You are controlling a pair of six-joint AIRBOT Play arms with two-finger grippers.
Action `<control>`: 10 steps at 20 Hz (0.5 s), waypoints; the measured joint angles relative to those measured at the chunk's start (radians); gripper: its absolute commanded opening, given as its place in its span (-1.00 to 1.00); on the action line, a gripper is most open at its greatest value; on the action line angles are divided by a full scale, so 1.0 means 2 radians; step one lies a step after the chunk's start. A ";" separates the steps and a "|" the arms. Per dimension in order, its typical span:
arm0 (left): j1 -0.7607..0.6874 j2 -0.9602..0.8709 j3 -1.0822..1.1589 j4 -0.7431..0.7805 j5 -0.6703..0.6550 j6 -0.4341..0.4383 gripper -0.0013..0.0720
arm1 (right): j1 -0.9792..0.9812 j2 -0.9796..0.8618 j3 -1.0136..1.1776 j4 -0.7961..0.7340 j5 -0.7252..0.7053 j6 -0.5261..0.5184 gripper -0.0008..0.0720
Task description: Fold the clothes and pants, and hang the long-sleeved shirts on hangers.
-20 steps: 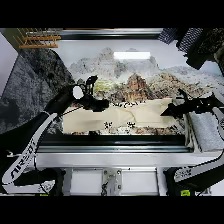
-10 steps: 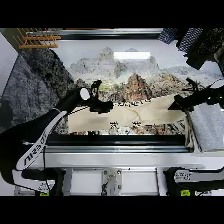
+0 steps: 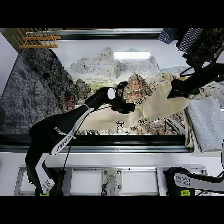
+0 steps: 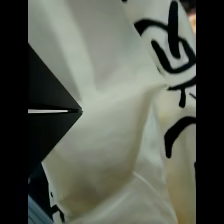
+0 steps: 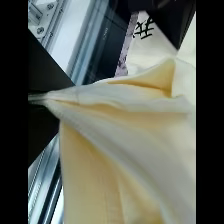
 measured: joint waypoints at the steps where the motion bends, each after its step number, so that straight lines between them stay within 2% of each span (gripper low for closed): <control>1: -0.006 -0.011 0.013 0.000 -0.006 0.000 -0.95 | 0.016 0.001 0.014 -0.001 0.003 0.004 -0.95; 10: -0.003 -0.028 0.045 0.000 -0.032 0.000 -0.95 | 0.108 0.001 0.061 -0.009 0.010 0.030 -0.95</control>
